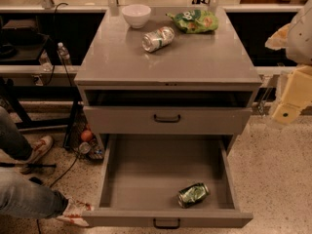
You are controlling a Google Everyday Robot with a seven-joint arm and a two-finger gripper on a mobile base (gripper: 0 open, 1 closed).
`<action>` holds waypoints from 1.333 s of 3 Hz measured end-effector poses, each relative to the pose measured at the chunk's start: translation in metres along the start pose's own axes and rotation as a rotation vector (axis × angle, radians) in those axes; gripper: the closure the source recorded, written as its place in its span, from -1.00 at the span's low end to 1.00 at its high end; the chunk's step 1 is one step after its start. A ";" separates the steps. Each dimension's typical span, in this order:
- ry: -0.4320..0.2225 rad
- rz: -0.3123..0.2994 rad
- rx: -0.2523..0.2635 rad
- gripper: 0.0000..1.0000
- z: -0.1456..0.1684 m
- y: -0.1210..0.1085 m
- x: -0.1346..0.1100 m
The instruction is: Pick green can from middle drawer and place on counter
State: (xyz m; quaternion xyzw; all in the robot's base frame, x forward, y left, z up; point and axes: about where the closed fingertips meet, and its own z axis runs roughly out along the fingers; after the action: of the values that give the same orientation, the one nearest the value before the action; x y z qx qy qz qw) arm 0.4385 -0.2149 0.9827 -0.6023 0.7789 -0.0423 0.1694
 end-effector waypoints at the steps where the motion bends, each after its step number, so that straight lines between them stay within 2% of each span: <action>1: 0.000 0.000 0.000 -1.00 0.000 0.000 0.000; 2: 0.035 -0.108 -0.051 -1.00 0.047 0.021 -0.013; 3: 0.044 -0.210 -0.130 -1.00 0.121 0.052 -0.027; 4: 0.057 -0.317 -0.263 -1.00 0.213 0.109 -0.024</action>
Offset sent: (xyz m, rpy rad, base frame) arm -0.0056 0.0645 -0.1431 -0.1979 0.1521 0.3098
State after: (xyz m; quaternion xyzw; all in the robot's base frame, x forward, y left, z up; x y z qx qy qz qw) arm 0.4098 -0.1328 0.7583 -0.7328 0.6777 0.0165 0.0586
